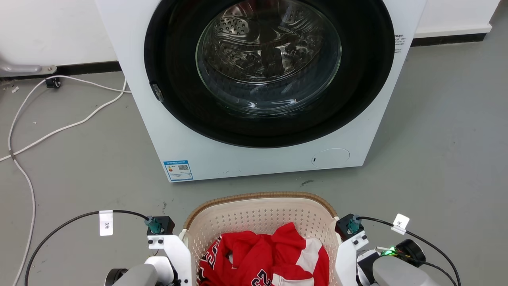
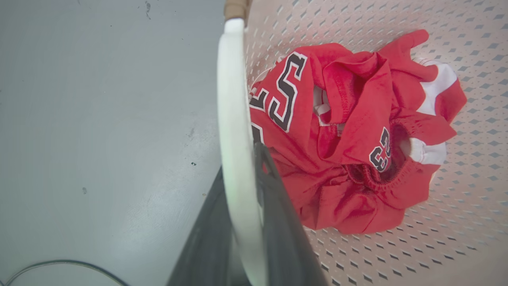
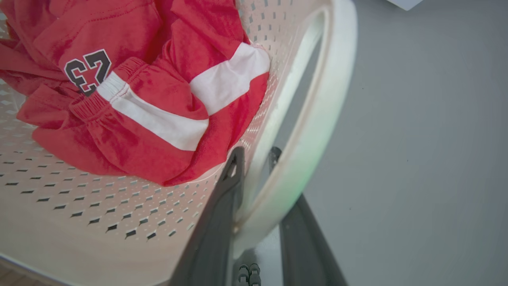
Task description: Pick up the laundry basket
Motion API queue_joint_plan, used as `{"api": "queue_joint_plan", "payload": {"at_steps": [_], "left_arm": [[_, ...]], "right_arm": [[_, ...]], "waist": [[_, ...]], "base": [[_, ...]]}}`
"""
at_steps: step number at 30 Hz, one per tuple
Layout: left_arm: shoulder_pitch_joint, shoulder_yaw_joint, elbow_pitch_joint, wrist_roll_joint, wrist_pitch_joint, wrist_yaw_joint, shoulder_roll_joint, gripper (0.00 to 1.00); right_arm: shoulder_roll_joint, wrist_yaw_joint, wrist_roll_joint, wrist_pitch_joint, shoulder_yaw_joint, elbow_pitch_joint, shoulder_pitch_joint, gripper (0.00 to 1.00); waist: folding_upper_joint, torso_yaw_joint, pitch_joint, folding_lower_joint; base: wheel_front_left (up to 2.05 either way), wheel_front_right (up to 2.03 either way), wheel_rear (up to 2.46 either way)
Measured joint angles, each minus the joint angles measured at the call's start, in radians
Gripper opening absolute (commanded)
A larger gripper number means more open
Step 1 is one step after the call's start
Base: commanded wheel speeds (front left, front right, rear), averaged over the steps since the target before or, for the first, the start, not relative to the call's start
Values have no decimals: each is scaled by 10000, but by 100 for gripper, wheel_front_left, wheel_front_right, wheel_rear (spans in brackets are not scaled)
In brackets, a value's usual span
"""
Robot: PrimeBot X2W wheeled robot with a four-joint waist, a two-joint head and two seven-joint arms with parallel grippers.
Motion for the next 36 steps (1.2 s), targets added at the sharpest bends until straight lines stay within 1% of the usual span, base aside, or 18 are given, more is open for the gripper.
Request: {"api": "queue_joint_plan", "payload": {"at_steps": [36], "left_arm": [[-1,-525,86,-585,-92,0,10,0]], "right_arm": [[0,0,330,15,303,54,-9,0]], "waist": [[0,4,-55,1]], "base": [[0,0,0]]}}
